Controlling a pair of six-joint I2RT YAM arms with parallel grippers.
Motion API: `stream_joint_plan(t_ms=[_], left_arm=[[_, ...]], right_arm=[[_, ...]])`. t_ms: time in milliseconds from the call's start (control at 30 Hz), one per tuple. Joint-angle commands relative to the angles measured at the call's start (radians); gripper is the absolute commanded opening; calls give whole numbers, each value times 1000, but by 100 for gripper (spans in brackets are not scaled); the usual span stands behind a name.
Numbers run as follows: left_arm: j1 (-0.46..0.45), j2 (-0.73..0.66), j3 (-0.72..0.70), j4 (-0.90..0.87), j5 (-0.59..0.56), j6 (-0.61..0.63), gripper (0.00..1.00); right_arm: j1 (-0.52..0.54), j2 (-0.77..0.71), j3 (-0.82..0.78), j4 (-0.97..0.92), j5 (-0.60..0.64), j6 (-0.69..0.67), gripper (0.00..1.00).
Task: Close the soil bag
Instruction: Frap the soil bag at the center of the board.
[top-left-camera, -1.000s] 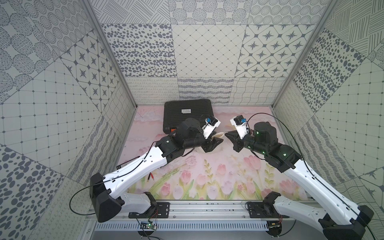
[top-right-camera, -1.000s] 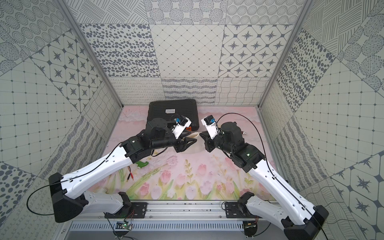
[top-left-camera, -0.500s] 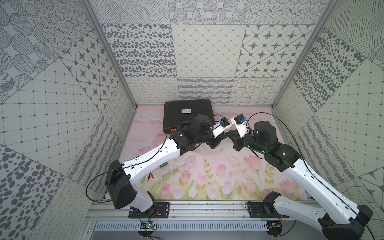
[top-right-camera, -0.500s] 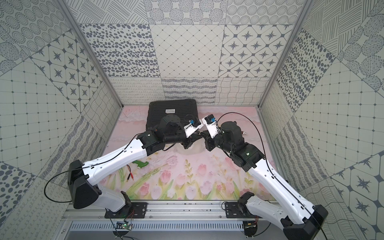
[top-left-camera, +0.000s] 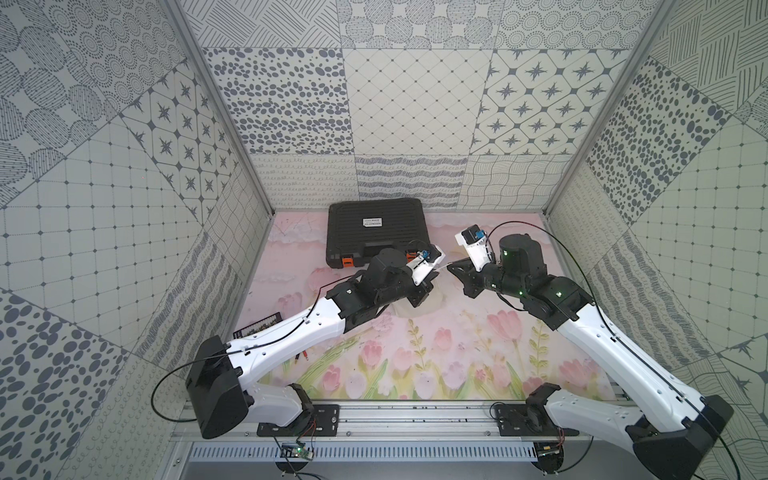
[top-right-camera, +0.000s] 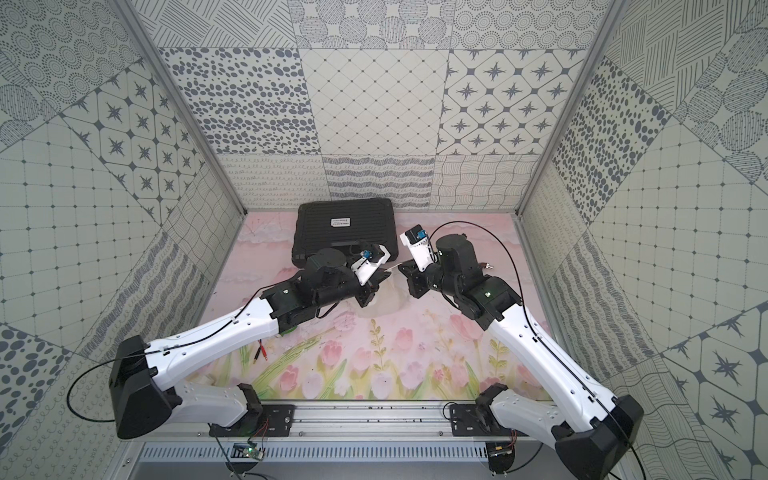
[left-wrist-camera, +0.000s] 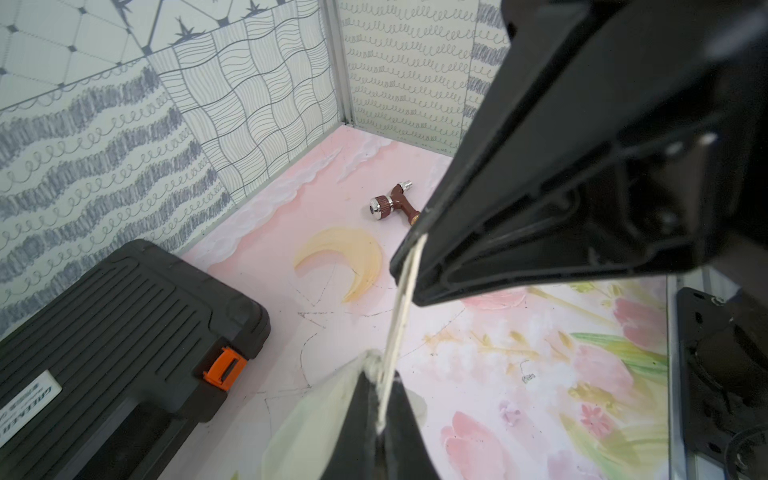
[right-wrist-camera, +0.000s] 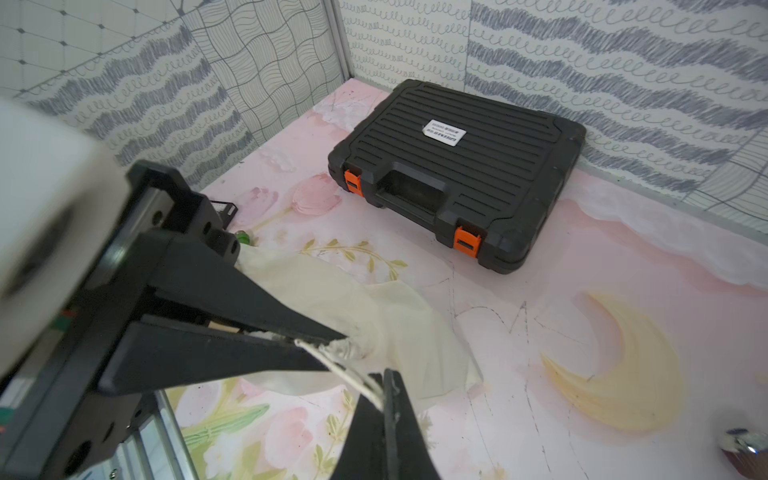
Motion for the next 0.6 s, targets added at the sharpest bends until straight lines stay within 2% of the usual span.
stream_joint_plan(t_ms=[0, 100, 267, 367, 467, 533, 567], left_arm=[[-1, -115, -90, -477, -335, -257, 1], [-12, -186, -109, -570, -325, -360, 5], [-67, -233, -84, -642, -292, -467, 7], [-94, -214, -35, -588, -239, -476, 11], [-96, -173, 3, -483, -189, -449, 16], [-96, -134, 54, -441, -173, -418, 24], [-95, -117, 82, -425, -164, -396, 31]], right_arm=[[-50, 21, 129, 234, 67, 29, 0], [-50, 89, 189, 296, 39, 44, 0], [-51, 215, 321, 354, -85, 74, 0], [-53, 234, 330, 370, -76, 69, 0], [-76, 206, 273, 371, -57, 67, 0], [-102, 180, 228, 373, -59, 69, 0], [-113, 166, 208, 373, -67, 69, 0]])
